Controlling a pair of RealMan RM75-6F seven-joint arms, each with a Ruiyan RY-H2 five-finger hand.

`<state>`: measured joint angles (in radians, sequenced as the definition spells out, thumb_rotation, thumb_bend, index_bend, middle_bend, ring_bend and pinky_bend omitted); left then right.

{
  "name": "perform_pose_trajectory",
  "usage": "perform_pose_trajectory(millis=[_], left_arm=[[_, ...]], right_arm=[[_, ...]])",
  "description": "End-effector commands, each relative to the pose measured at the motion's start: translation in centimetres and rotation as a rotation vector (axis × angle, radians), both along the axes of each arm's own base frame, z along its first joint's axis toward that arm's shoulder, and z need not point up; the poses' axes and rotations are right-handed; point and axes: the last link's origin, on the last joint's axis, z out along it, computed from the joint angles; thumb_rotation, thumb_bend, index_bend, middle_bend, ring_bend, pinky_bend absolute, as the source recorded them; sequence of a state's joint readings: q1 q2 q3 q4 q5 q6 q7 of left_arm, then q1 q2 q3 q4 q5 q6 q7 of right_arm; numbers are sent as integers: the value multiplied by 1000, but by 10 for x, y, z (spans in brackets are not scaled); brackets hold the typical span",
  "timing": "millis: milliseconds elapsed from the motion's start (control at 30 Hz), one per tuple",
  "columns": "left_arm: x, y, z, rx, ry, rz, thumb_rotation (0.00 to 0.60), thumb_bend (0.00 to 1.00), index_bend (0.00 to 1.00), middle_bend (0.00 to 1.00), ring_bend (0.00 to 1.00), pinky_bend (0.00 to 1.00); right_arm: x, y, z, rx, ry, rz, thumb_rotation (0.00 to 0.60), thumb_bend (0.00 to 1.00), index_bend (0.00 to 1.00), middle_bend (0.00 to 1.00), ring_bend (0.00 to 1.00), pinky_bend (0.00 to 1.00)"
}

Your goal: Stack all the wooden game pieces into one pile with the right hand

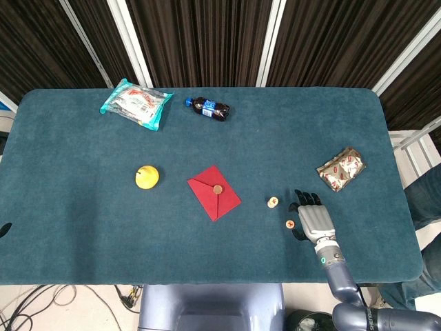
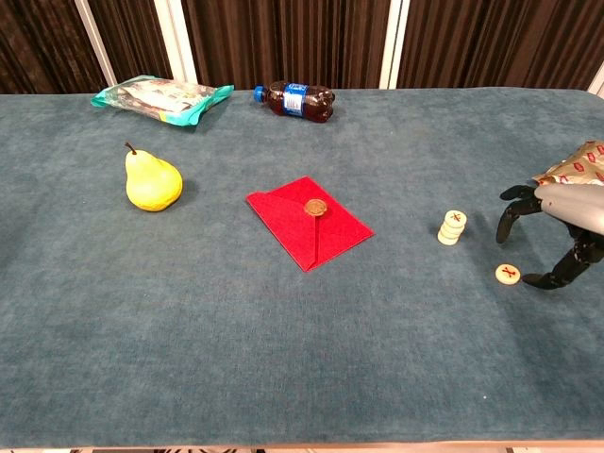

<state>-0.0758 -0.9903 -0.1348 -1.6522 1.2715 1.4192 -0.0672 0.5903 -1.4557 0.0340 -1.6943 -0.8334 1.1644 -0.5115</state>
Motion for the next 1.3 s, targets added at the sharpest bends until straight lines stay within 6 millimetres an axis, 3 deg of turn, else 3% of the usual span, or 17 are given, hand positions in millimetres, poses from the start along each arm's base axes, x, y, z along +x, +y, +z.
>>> perform_pose_trajectory(millis=[33, 1300], left_arm=[[0, 0, 0, -2, 1, 1, 600, 147, 74, 0, 0, 0], [0, 0, 1, -1, -1, 2, 600, 147, 74, 0, 0, 0]], right_arm=[[-1, 3, -3, -5, -12, -3, 600, 368, 350, 0, 0, 0], [-11, 3, -18, -28, -37, -18, 600, 368, 482, 0, 0, 0]])
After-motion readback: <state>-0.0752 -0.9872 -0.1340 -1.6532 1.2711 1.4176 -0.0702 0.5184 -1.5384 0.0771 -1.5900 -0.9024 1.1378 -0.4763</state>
